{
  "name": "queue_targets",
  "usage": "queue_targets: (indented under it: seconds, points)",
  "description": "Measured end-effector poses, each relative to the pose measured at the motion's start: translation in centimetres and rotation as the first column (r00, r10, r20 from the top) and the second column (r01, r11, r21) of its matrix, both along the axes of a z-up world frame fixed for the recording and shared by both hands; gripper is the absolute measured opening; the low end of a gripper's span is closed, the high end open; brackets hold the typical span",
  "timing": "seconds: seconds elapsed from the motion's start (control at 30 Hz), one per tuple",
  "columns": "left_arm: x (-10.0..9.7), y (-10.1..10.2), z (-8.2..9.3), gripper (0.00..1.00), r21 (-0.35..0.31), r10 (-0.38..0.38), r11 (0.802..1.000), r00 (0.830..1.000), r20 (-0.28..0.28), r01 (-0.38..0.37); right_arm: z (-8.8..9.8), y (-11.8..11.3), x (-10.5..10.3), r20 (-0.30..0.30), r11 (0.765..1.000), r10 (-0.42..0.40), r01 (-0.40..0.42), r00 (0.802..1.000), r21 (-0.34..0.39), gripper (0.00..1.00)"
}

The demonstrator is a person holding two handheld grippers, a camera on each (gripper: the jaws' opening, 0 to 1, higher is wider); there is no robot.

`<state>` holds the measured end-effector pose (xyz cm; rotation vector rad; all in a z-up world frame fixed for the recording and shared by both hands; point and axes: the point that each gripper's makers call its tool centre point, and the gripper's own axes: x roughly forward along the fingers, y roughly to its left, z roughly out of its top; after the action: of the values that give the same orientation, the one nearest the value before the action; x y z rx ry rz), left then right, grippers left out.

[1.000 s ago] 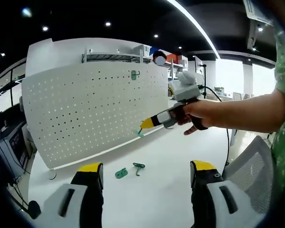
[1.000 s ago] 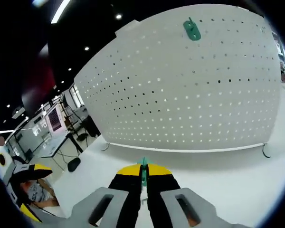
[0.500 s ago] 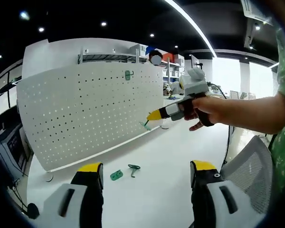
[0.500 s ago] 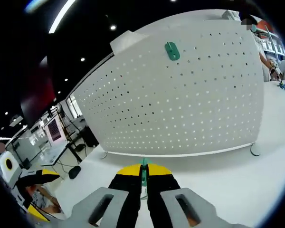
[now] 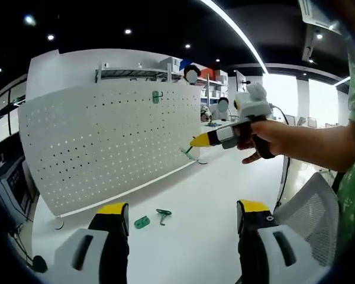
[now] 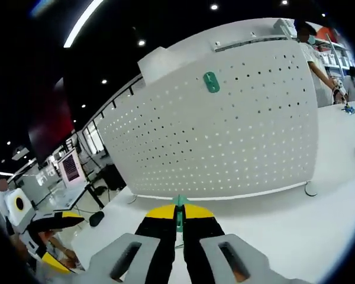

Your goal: Insert the hook assembly into the mounting plate slot until the hook locks in place.

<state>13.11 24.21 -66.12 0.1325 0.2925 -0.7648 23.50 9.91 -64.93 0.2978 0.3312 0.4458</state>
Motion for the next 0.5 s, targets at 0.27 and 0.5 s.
queue_targets:
  seconds: [0.27,0.5]
  points:
    - [0.0,0.5,0.1,0.77,0.001,0.007,1.000,1.000,0.002,-0.007,2.5,-0.3,0.6,0.072,1.000,-0.023,0.023,0.997,0.005,0.01]
    - [-0.1,0.3,0.2,0.77,0.000,-0.002,1.000,1.000,0.005,0.002,5.0,-0.3,1.2,0.139,0.999,-0.034,0.034,0.990,0.004,0.01]
